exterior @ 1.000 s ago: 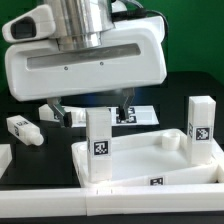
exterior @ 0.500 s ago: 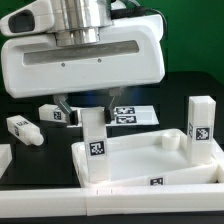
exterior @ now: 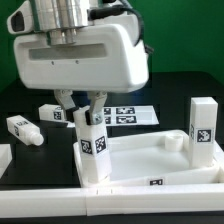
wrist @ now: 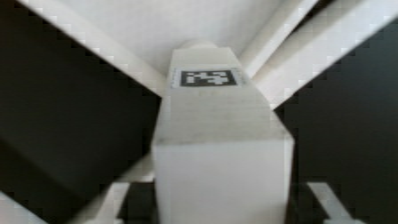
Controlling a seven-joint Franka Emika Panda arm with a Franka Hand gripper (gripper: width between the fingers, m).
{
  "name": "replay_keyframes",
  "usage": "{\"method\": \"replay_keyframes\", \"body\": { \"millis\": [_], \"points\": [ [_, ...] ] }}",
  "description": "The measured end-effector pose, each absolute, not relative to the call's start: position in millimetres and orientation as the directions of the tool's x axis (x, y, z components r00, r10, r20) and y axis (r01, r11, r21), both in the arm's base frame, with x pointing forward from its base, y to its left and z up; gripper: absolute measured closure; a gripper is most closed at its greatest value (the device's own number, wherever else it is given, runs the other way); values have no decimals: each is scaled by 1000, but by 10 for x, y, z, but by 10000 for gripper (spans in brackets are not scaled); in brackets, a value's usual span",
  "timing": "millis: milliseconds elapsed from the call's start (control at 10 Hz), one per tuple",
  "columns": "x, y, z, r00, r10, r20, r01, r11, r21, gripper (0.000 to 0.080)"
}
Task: Assemble desk
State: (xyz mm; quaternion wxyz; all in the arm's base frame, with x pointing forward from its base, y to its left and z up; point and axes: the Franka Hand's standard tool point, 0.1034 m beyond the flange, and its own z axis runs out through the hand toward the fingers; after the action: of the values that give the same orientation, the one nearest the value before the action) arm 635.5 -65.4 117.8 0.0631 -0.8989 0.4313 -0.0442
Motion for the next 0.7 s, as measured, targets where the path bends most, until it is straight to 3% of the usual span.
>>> {"method": "replay_keyframes", "body": {
  "millis": [100,400,500,700],
  "points": [
    [6335,-670,1176,502,-865,-2,-854,-495,-161,515],
    [6306,-667,1170,353,-935,-20,-924,-346,-160,515],
    [6292,-650,1171,223,-974,-50,-966,-213,-148,515],
    [6288,-561,1178,-172,-979,-107,-978,182,-102,515]
  ]
}}
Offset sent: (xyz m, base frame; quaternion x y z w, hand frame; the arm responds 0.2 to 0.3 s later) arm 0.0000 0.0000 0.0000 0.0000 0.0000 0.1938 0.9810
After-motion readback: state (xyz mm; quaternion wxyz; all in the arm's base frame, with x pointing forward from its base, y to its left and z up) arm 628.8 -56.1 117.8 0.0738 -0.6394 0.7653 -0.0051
